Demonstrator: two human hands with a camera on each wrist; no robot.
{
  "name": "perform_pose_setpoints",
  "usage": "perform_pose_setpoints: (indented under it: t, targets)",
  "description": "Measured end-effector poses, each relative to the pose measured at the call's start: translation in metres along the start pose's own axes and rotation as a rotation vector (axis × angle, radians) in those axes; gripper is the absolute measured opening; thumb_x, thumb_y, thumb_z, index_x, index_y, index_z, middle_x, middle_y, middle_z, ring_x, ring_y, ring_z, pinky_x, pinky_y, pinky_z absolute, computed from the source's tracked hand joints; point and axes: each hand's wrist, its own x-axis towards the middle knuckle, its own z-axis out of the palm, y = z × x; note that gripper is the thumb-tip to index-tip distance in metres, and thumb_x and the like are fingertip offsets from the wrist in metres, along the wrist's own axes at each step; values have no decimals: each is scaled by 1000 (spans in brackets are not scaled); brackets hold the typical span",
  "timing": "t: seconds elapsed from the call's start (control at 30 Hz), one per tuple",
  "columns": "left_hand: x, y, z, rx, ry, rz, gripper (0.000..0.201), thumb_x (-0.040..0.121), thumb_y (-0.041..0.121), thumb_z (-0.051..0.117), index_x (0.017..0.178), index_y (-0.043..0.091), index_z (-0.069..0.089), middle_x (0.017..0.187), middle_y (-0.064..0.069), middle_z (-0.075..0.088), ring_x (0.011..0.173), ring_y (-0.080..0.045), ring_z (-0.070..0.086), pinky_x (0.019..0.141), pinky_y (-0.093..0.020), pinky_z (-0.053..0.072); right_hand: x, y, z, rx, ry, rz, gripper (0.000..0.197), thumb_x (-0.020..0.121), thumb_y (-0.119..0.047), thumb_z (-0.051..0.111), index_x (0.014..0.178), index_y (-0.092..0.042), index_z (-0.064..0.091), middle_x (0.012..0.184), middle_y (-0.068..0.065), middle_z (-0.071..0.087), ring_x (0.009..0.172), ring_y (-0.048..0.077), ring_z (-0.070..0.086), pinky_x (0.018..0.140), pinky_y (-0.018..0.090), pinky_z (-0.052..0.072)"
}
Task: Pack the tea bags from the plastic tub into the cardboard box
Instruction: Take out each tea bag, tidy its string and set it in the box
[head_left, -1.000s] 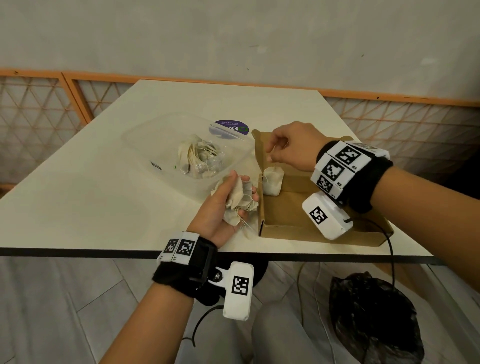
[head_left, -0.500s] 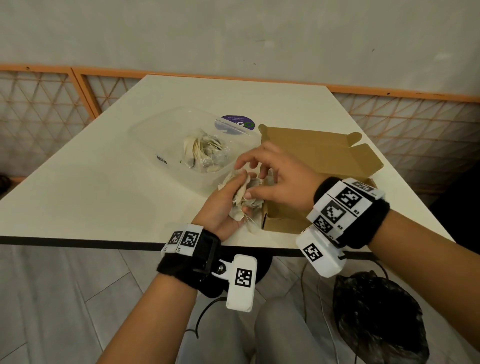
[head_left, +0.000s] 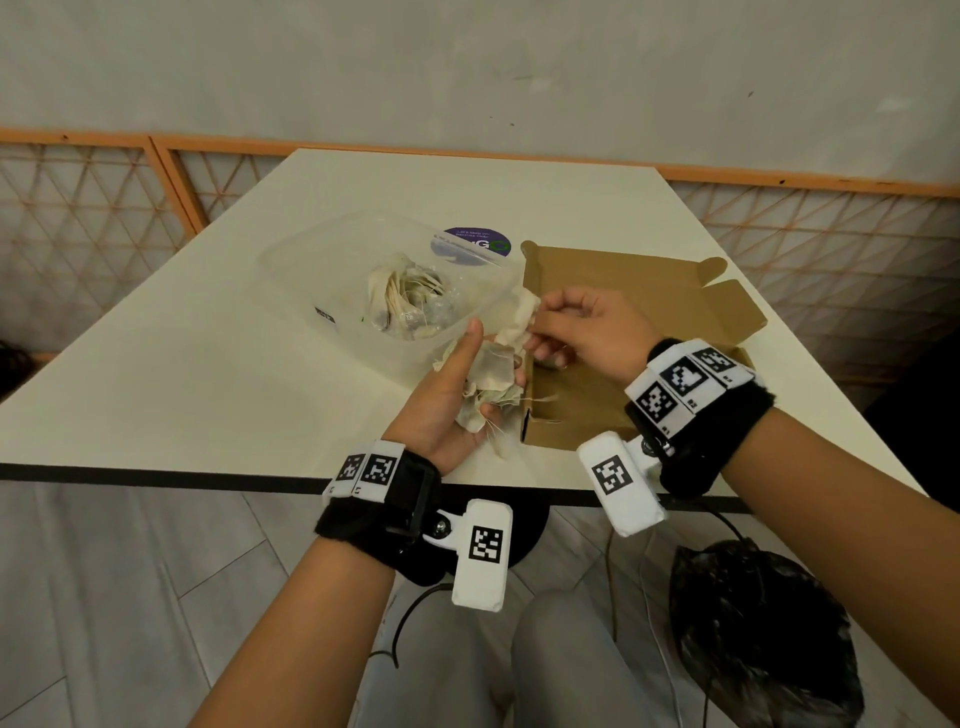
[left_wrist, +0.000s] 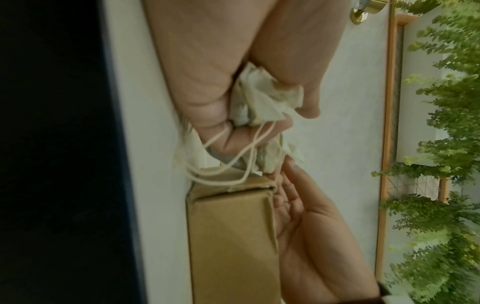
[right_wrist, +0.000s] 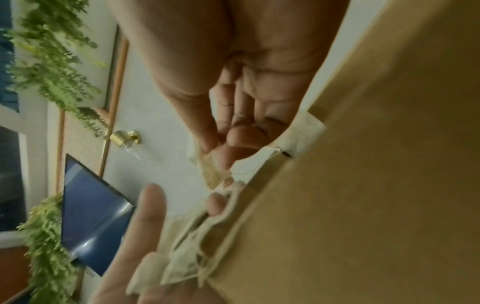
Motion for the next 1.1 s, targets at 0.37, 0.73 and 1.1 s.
perform_pose_setpoints:
  t: [0.37,0.73,1.1]
  targets:
    - [0,-2,-2,110,-8,73,34,87,21,59,119,11,54,87,-9,51,67,-11,50,38,-11,33,-3,2,-6,177,-104,74,24,90,-9,54,66,-9,53,46,-3,51,41,7,38,41,17,28]
    - [1,1,0,-34,141,-12,4,90,10,52,89,13,54,63,-4,57,50,-6,58,30,-10,29,-21,-15,-2,-574,-100,-335,30,73,-7,69,92,-27,57,93,-7,46,83,6,42,70,11,33]
    - [1,1,-1,16,111,-10,20,87,26,53,96,11,63,78,-5,61,55,-9,48,33,-10,33,-19,-18,-14,-583,-27,-123,14,79,-23,71,91,-17,73,94,-4,61,96,15,55,95,33,42]
